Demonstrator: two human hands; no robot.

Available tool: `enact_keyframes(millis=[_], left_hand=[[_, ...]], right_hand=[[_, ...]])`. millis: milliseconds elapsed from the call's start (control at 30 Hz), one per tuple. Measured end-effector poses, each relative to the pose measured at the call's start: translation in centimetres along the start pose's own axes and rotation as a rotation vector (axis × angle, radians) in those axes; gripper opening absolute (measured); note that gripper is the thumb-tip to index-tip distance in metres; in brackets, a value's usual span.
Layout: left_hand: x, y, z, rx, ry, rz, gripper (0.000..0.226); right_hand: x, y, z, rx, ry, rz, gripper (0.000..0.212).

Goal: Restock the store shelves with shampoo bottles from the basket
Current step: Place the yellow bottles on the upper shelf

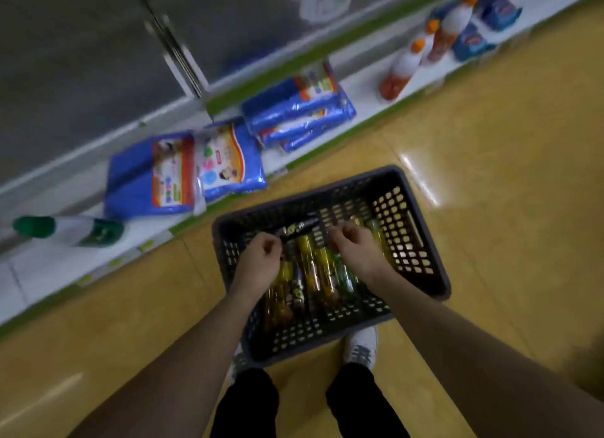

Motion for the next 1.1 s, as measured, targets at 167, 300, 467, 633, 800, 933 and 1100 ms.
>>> enact_keyframes(millis=[167, 300, 467, 633, 800, 933, 1100], left_hand=[[4.9, -4.2, 9.1, -0.128, -0.139, 0.062, 0.011], [9.2, -6.9, 14.9, -0.190, -0.187, 0.172, 0.012], [14.1, -11.0, 17.2, -0.192, -0.216, 0.217, 0.051], [16.7, -14.9, 18.1, -0.217, -0.228, 0.148, 0.062], [17.0, -16.8, 19.6, -0.269, -0.231, 0.024, 0.055], [16.6, -17.6, 20.0, -0.258, -0.276, -0.016, 0.054], [16.1, -17.8, 20.1, -0.226, -0.239, -0.042, 0.050]], right_hand=[[3.9, -5.8, -9.2, 0.154, 0.073, 0.010, 0.027], [7.0, -9.4, -15.3, 0.248, 0.181, 0.101, 0.043], [9.9, -13.3, -20.7, 0.315, 0.263, 0.131, 0.060], [11.6, -16.1, -22.9, 0.334, 0.349, 0.088, 0.065], [12.1, -17.9, -24.0, 0.373, 0.505, 0.057, 0.058], [12.6, -18.3, -24.2, 0.376, 0.582, 0.034, 0.060], [13.9, -18.3, -23.9, 0.373, 0.563, 0.021, 0.069]])
Point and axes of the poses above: each hand's wrist, its own y-axis away from the middle knuckle, its own x-axis out of the palm, z = x × y, the point moved 6 cm from there along -y, towards the middle knuckle, and after that the axes turned 11 degrees about y, right-handed, at the moved point
